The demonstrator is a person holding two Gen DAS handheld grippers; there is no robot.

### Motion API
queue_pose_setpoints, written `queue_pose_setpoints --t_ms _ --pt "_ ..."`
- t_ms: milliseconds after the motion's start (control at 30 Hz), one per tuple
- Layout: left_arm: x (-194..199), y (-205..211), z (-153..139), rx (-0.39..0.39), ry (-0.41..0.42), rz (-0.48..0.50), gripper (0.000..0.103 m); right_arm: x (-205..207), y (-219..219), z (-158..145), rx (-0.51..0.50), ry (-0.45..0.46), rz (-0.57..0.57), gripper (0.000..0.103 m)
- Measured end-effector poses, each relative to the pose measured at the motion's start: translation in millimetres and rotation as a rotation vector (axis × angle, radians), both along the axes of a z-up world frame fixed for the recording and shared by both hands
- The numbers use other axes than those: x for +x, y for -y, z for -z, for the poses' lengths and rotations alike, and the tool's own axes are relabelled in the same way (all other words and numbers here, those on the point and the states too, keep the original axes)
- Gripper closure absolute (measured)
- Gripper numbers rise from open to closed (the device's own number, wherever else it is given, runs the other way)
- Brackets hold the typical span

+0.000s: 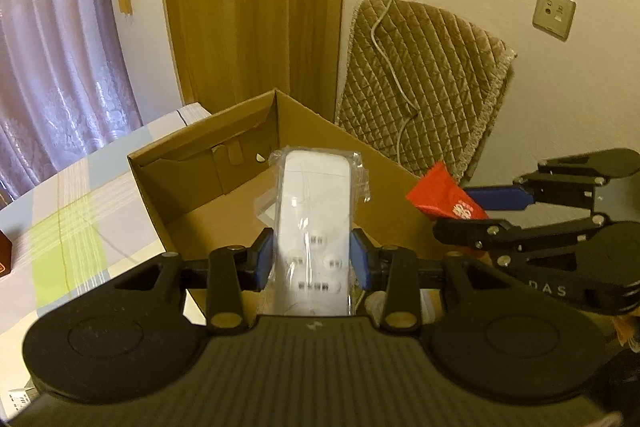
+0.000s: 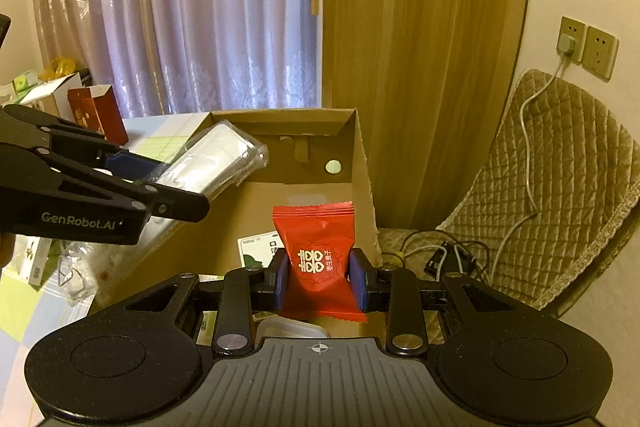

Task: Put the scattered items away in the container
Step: 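Open the left gripper to drop the remote while the right drops the red packet into the box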

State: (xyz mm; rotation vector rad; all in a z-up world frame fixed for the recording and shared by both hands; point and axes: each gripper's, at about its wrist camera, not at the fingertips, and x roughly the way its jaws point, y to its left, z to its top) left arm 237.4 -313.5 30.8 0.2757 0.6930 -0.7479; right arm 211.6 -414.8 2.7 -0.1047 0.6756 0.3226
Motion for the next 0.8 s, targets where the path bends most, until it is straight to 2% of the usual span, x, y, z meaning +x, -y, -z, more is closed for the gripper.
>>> queue_pose_setpoints --t_ms 33,67,433,800 --pt "0.4 -1.1 -0.2 -0.007 0.005 -0.006 0.036 -0.4 -0.1 0.0 -0.001 0.0 0.0 0.069" --pt "0.2 -3.0 -1.3 -0.018 0.017 -0.012 0.033 -0.6 0.1 0.2 -0.002 -0.001 0.001 0.069" --pt "4.9 -31.6 -7.5 -0.017 0.023 -0.078 0.033 -0.7 -2.8 0.2 -0.003 -0.002 -0.007 0.068" --pt "-6.7 -61.0 -0.1 0.009 0.02 -0.097 0.033 3.5 -21.6 -2.8 0.006 0.001 -0.035 0.068"
